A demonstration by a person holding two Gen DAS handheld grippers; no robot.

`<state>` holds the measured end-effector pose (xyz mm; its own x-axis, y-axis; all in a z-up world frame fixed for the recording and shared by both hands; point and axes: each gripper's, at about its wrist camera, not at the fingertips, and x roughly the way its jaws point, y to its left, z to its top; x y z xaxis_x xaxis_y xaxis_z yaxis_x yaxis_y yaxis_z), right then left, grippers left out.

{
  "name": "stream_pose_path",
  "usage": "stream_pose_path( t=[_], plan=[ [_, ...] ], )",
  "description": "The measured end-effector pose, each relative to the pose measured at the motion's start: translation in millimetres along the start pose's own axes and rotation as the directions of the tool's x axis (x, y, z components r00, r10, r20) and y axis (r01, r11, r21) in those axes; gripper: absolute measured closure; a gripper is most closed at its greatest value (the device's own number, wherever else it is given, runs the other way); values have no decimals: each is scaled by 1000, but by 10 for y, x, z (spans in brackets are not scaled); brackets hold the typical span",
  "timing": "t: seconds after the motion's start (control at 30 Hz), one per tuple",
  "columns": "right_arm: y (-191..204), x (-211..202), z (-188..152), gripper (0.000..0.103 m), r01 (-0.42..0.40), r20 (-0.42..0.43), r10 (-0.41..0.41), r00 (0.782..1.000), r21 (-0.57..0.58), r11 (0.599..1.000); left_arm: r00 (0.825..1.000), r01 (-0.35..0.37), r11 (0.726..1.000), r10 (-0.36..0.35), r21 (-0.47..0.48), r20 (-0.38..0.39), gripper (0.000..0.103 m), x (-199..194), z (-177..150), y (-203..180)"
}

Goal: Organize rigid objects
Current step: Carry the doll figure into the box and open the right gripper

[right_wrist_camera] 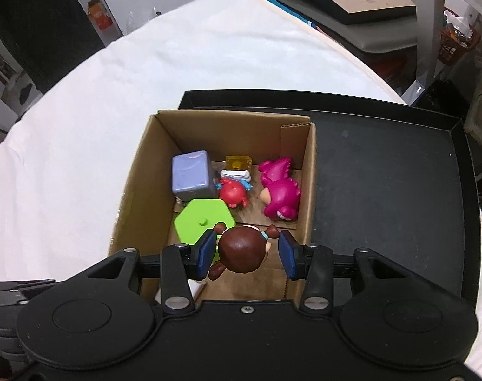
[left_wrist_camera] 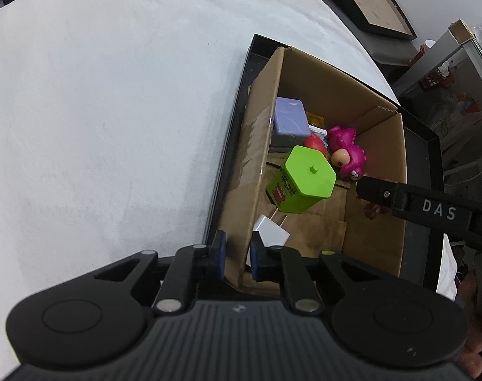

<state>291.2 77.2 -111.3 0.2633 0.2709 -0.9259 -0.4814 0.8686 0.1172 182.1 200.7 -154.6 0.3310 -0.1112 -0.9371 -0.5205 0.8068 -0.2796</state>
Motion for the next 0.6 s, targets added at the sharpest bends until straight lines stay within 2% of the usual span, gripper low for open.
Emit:
stream_pose_path(
  t=[0.4, 0.6],
  plan=[
    [-24, -37, -27, 55, 6, 28, -7, 1000, 7, 1000, 1000, -10, 1000, 10, 12, -1, 89, -14, -8, -14],
    [-95, -159, -75, 54, -36, 55, 34, 998, 36, 999, 999, -47, 998, 47, 33, 5, 88, -57, 4, -72]
  ],
)
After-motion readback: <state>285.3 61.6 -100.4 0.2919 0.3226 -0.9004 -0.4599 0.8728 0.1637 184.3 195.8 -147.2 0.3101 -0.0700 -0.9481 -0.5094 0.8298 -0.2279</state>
